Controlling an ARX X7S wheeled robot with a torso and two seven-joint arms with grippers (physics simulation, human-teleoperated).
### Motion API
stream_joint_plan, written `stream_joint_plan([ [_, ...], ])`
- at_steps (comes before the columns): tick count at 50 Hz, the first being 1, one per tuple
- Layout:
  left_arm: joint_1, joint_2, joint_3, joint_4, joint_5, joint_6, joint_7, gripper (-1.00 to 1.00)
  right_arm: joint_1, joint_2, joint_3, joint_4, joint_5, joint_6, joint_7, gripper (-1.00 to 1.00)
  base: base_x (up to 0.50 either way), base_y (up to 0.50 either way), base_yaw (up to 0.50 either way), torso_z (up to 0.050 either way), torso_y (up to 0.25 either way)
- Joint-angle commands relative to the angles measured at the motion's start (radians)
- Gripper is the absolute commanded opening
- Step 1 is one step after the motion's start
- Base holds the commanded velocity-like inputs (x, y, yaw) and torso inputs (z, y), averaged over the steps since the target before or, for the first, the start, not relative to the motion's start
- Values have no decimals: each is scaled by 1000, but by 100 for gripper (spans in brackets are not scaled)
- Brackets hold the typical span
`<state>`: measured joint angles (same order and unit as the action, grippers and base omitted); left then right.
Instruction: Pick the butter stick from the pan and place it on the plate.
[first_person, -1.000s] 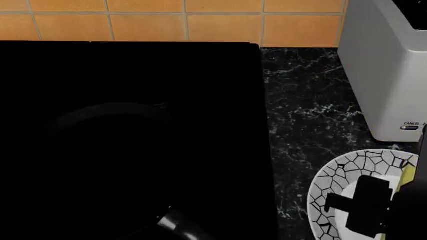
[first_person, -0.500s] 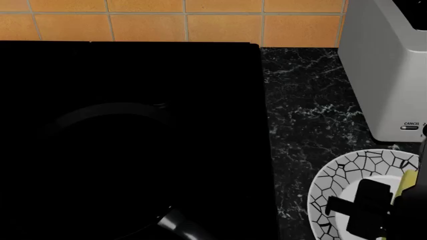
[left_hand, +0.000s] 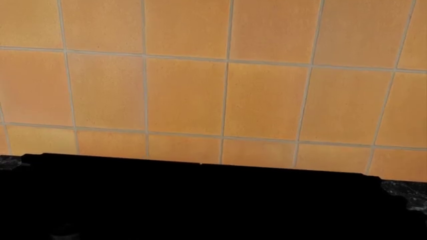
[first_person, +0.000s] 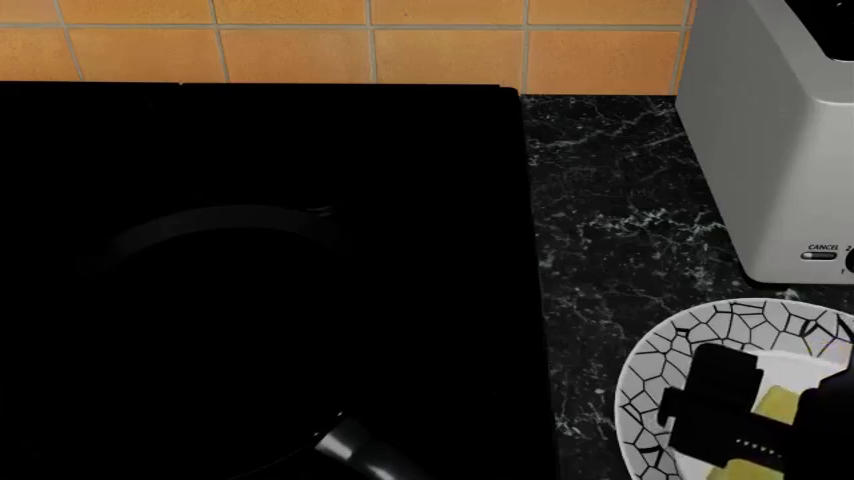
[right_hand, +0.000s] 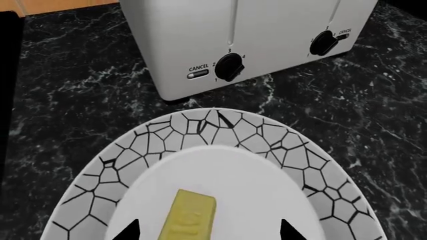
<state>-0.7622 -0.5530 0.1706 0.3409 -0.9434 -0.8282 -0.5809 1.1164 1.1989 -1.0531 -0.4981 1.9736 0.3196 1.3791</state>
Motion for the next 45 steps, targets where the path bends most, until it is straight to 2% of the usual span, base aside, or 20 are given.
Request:
stream_joint_plan([
  [1,6,-3,0,2,-3,2,-1,100,8,8,10,-8,4,-1,1,100,0,0,0,0,0],
  [18,-6,-3,4,9,-10,-4,-6,100,146,17,79,-51,81,55,60,100,0,0,0,0,0],
  [30,-3,-11,-4,23,-21,-8,-14,100,283,-11,125,-83,137,122,113,100,0,0,0,0,0],
  [45,7,-14,-8,29,-23,1,-16,100,371,-36,152,-138,168,141,140,100,0,0,0,0,0],
])
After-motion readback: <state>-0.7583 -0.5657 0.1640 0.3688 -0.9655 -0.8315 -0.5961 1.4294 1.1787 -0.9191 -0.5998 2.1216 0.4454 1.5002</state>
